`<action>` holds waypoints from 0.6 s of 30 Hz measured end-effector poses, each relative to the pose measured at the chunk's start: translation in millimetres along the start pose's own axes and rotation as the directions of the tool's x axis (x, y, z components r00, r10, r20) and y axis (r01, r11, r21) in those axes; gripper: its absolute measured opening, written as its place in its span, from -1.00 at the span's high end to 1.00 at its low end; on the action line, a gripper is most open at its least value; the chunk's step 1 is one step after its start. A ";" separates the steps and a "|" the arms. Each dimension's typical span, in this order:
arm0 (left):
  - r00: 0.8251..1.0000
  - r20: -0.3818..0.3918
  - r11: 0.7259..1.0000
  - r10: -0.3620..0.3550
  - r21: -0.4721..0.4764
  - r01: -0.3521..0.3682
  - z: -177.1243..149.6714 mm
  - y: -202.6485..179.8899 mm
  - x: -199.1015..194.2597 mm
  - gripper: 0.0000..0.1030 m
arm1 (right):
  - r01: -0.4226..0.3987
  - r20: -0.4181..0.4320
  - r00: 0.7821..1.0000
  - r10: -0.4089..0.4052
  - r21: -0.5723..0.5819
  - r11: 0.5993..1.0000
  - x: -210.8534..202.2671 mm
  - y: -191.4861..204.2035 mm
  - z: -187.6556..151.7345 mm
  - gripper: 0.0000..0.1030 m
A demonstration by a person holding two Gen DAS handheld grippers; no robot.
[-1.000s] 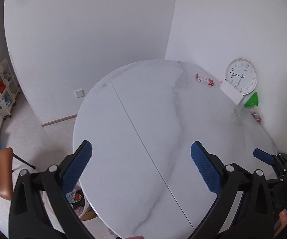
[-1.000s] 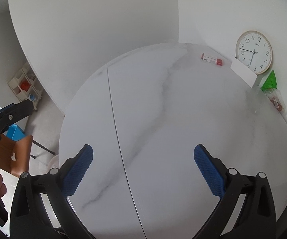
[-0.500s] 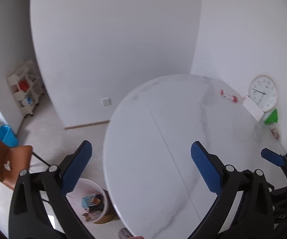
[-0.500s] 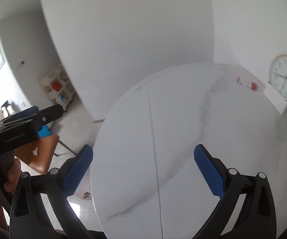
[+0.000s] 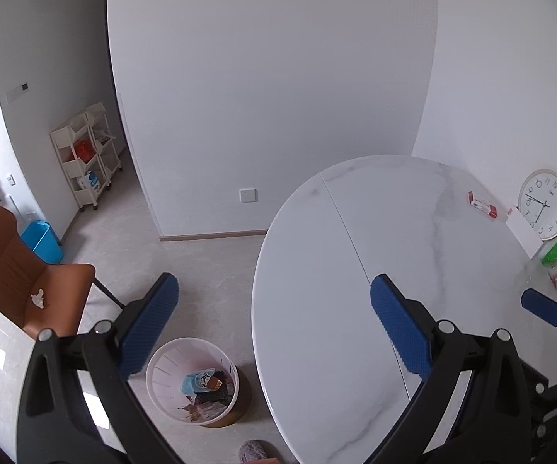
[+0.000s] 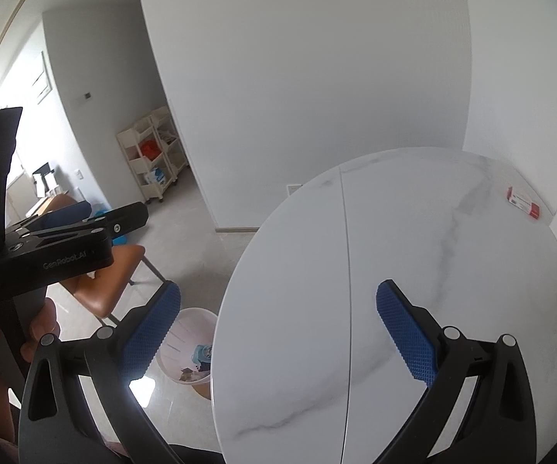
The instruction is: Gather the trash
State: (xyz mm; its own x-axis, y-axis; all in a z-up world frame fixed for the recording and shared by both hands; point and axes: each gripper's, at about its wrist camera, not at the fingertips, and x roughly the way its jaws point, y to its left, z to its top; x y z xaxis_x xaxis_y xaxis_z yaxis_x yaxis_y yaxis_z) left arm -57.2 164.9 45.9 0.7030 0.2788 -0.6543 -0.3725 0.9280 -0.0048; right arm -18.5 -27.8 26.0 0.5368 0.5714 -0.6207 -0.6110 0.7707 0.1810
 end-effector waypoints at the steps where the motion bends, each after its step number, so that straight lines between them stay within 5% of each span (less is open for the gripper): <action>1: 1.000 0.000 1.000 0.001 -0.002 -0.001 1.1 1.0 0.9 -0.85 | -0.003 -0.002 1.000 0.003 -0.003 1.000 2.2 -0.6 1.0 -0.95; 18: 0.999 0.038 0.999 0.029 -0.020 -0.029 -1.7 1.1 -4.3 -0.85 | -0.023 -0.035 0.999 0.023 0.002 1.000 6.2 8.2 -0.9 -0.95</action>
State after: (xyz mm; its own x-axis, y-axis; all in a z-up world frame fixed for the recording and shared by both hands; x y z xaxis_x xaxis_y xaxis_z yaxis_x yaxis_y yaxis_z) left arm -61.7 164.3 47.3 0.7143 0.3152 -0.6249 -0.4043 0.9146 -0.0008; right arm -20.7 -18.2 22.9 0.5023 0.5786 -0.6426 -0.6219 0.7581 0.1965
